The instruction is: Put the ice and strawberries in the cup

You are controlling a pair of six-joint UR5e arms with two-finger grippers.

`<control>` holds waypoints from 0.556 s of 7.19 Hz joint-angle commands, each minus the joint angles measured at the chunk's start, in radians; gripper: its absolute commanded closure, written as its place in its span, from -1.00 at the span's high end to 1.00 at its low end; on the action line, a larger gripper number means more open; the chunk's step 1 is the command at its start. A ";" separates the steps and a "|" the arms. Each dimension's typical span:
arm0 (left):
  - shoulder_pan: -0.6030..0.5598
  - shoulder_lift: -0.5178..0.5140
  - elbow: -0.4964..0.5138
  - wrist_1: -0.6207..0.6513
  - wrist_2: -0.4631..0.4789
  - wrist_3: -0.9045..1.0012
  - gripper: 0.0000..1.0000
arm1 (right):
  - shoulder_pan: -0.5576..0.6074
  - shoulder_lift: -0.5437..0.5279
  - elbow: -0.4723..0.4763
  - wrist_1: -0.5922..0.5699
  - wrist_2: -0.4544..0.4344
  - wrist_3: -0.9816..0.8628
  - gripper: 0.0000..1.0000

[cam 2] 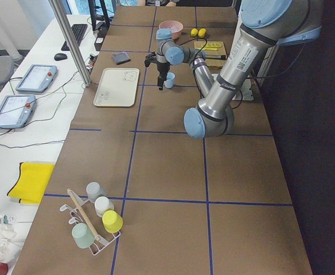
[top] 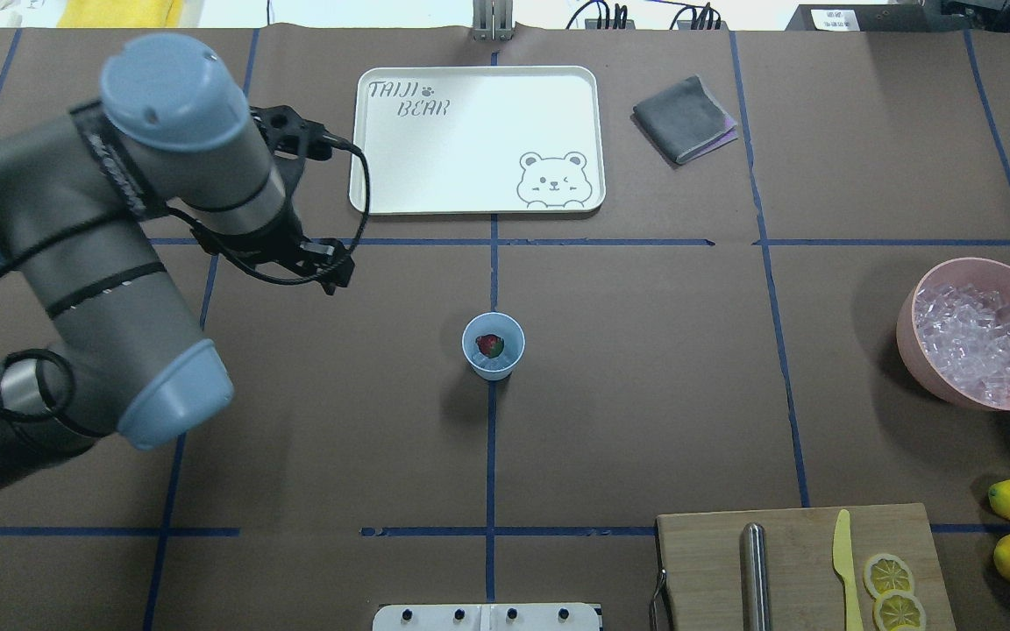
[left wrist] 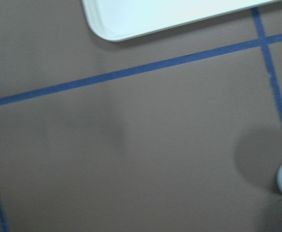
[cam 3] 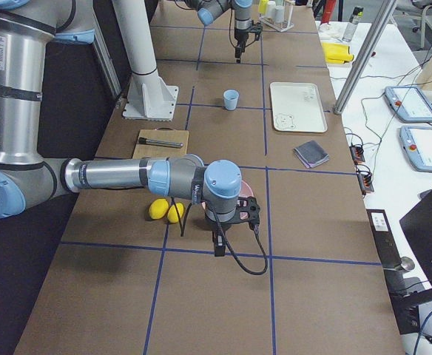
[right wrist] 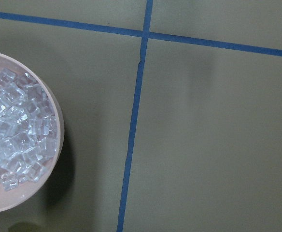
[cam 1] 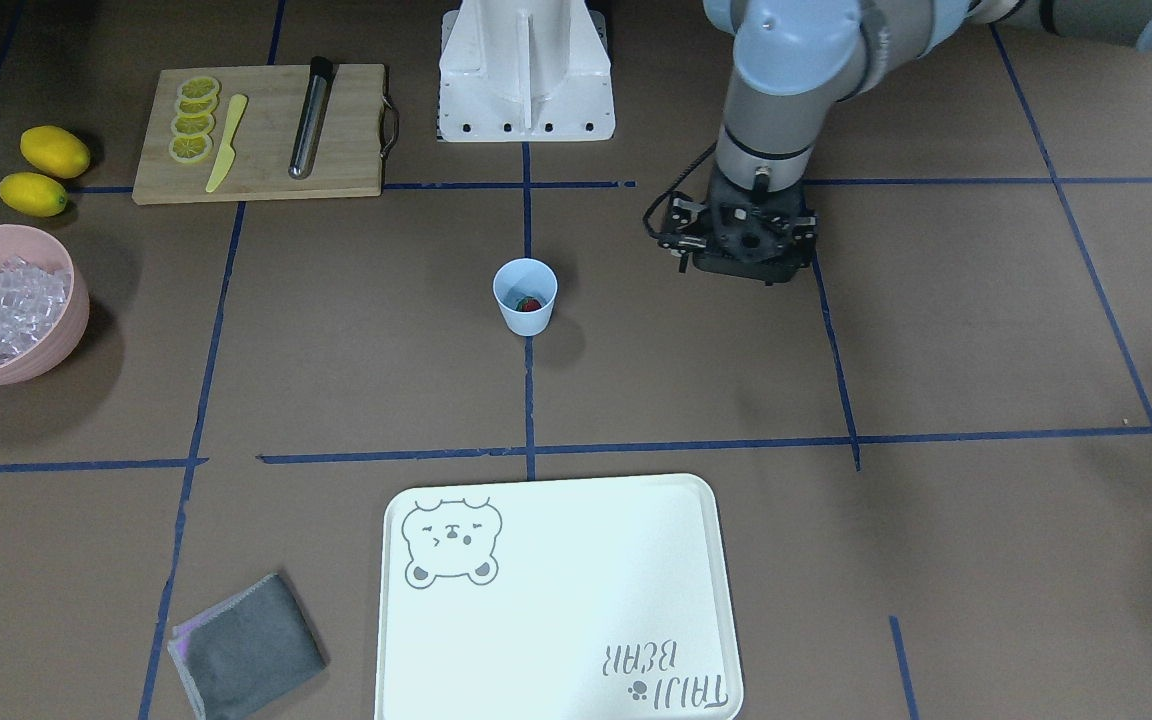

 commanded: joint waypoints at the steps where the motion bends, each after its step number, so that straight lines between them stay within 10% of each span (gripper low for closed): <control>1: -0.156 0.151 -0.059 0.012 -0.095 0.221 0.98 | 0.000 -0.001 -0.002 0.000 0.000 0.000 0.99; 4: -0.418 0.348 -0.036 0.007 -0.211 0.537 0.99 | 0.000 0.001 -0.002 0.000 0.000 0.000 0.99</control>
